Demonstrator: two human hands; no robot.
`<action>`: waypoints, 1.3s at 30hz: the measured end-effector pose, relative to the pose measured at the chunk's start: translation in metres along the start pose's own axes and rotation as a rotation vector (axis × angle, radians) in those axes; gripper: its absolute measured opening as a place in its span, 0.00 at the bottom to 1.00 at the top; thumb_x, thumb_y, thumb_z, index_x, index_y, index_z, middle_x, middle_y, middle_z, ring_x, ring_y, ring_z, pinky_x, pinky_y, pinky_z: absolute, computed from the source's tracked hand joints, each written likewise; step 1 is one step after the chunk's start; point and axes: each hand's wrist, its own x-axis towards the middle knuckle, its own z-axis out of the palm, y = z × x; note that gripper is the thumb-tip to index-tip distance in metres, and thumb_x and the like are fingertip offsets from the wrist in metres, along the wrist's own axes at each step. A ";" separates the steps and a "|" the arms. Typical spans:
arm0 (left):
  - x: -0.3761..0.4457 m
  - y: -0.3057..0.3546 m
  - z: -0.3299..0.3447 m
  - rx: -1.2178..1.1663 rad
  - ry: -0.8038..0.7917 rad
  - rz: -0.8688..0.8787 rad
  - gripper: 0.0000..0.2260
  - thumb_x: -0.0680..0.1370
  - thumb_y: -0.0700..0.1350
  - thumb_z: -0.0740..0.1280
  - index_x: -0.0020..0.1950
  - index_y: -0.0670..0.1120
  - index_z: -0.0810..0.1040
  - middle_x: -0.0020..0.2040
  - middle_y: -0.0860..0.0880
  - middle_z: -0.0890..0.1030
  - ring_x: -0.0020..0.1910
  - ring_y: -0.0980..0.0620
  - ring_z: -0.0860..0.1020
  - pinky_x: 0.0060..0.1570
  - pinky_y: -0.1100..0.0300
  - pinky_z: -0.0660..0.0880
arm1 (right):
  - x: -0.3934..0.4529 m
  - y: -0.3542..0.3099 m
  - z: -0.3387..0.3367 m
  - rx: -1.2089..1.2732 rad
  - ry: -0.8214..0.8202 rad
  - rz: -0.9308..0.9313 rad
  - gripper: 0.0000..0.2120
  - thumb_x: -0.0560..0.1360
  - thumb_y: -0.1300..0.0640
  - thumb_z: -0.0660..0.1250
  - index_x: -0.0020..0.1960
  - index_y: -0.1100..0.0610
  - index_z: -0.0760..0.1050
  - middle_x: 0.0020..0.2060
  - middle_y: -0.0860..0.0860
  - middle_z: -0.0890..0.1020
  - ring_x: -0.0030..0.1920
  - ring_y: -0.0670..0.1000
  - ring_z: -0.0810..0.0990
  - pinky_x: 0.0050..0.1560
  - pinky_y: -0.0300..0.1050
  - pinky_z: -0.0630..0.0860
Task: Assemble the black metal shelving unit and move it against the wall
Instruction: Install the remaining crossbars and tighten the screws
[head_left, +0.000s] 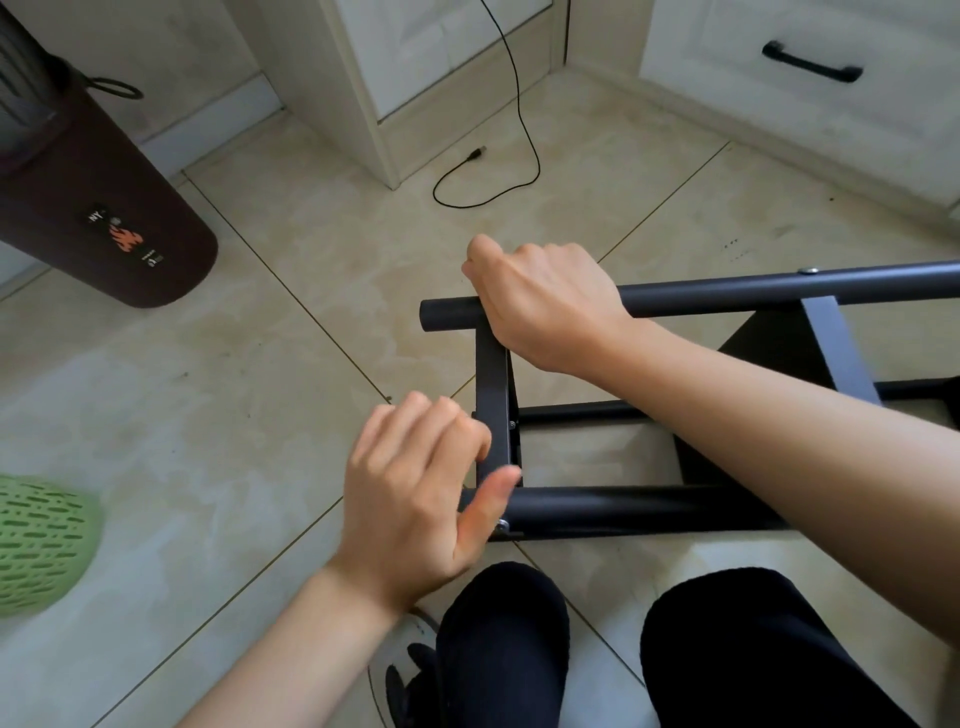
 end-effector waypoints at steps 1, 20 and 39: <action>0.001 -0.003 -0.001 -0.013 -0.036 0.046 0.19 0.84 0.58 0.53 0.47 0.45 0.71 0.40 0.45 0.77 0.39 0.43 0.73 0.41 0.55 0.65 | 0.000 0.000 0.000 0.002 0.003 0.004 0.07 0.83 0.56 0.52 0.47 0.56 0.59 0.26 0.50 0.64 0.24 0.58 0.59 0.28 0.48 0.48; 0.016 -0.006 -0.023 -0.176 -0.596 0.001 0.43 0.75 0.64 0.65 0.79 0.37 0.58 0.81 0.44 0.55 0.81 0.51 0.50 0.78 0.56 0.54 | -0.001 -0.002 -0.001 0.034 -0.016 0.003 0.09 0.84 0.55 0.51 0.47 0.56 0.59 0.26 0.49 0.63 0.23 0.54 0.60 0.27 0.47 0.49; 0.014 -0.007 -0.024 -0.173 -0.602 -0.023 0.42 0.74 0.66 0.65 0.79 0.39 0.62 0.81 0.47 0.60 0.81 0.53 0.53 0.77 0.54 0.54 | -0.098 0.029 -0.027 0.790 -0.475 0.267 0.09 0.81 0.54 0.63 0.48 0.55 0.81 0.35 0.47 0.85 0.37 0.43 0.82 0.43 0.35 0.78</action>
